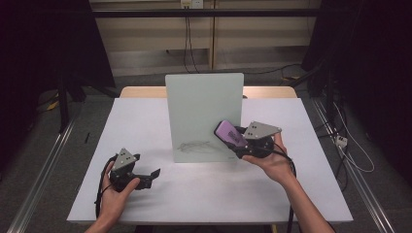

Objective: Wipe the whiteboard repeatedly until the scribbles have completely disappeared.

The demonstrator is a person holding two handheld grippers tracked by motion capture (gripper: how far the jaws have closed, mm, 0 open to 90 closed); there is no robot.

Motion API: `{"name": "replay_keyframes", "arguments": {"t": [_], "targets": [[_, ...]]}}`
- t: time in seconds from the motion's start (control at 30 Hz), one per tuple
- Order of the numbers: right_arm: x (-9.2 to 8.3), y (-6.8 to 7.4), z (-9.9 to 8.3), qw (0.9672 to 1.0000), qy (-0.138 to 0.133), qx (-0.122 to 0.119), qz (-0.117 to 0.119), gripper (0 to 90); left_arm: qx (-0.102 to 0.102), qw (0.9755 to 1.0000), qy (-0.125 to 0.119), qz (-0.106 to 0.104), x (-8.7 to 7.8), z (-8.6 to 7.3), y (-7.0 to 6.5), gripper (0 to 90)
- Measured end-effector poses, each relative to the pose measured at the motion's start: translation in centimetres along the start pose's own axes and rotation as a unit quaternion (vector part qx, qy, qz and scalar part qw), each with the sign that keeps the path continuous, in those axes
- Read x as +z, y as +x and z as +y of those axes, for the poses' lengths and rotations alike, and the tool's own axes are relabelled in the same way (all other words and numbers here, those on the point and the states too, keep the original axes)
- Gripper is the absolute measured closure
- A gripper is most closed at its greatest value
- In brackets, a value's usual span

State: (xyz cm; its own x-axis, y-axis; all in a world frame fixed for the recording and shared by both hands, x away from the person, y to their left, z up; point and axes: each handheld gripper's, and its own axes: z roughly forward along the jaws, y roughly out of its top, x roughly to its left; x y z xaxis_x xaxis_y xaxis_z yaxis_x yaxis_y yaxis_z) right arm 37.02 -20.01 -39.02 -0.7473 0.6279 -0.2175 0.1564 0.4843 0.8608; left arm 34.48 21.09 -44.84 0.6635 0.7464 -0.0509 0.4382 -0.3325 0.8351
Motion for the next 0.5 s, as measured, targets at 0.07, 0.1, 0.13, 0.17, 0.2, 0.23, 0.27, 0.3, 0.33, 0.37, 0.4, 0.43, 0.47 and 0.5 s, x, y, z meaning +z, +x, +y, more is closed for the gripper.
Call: {"name": "replay_keyframes", "arguments": {"t": [0.07, 0.1, 0.13, 0.17, 0.2, 0.23, 0.27, 0.3, 0.33, 0.37, 0.4, 0.43, 0.47, 0.5], "targets": [[0.0, 0.0, -0.2, 1.0, -0.001, 0.002, 0.0, 41.8, 0.004, 1.0, 0.001, 0.001, 0.0, 0.0, 0.1, 5.4], [0.0, 0.1, -0.3, 1.0, 0.001, 0.001, 0.001, 41.8, 0.001, 1.0, 0.001, 0.0, 0.0, 0.0, 0.0, 5.4], [0.1, 0.2, -0.4, 1.0, 0.004, 0.003, 0.004, 41.8, 0.002, 1.0, 0.0, -0.001, 0.0, 0.0, 0.0, 5.4], [0.2, 0.3, -0.5, 1.0, 0.006, 0.004, 0.007, 41.8, 0.004, 1.0, 0.0, 0.0, -0.1, 0.0, 0.0, 5.4], [0.3, 0.4, -0.6, 0.9999, 0.008, 0.002, 0.009, 41.8, 0.003, 1.0, 0.0, 0.0, -0.1, 0.0, 0.0, 5.4], [0.5, 0.5, -0.7, 0.9999, 0.01, 0.001, 0.012, 41.8, 0.002, 1.0, 0.0, 0.0, -0.1, 0.0, 0.0, 5.4], [0.6, 0.6, -0.8, 0.9998, 0.012, 0.001, 0.015, 41.8, 0.003, 1.0, 0.001, 0.0, 0.0, 0.0, 0.1, 5.4], [0.8, 0.8, -1.0, 0.9997, 0.014, 0.002, 0.02, 41.8, 0.002, 1.0, 0.001, 0.0, 0.0, 0.0, 0.0, 5.4], [0.9, 1.0, -1.1, 0.9996, 0.018, 0.001, 0.024, 41.8, 0.003, 1.0, 0.001, 0.0, 0.0, 0.0, 0.0, 5.4], [1.1, 1.2, -1.2, 0.9994, 0.021, -0.001, 0.027, 41.8, 0.003, 1.0, 0.001, 0.0, 0.0, 0.0, 0.0, 5.4], [1.3, 1.4, -1.3, 0.9992, 0.025, -0.003, 0.031, 41.8, 0.003, 1.0, 0.001, 0.0, 0.0, 0.0, 0.0, 5.4], [1.5, 1.5, -1.3, 0.999, 0.028, -0.005, 0.035, 41.8, 0.001, 1.0, 0.001, 0.0, 0.0, 0.0, 0.0, 5.4], [1.6, 1.7, -1.4, 0.9988, 0.03, -0.007, 0.037, 41.8, 0.002, 1.0, 0.001, 0.0, 0.0, 0.0, 0.0, 5.4], [1.7, 1.8, -1.4, 0.9987, 0.031, -0.005, 0.039, 41.8, 0.002, 1.0, 0.0, 0.001, 0.0, 0.0, 0.0, 5.4]]}}
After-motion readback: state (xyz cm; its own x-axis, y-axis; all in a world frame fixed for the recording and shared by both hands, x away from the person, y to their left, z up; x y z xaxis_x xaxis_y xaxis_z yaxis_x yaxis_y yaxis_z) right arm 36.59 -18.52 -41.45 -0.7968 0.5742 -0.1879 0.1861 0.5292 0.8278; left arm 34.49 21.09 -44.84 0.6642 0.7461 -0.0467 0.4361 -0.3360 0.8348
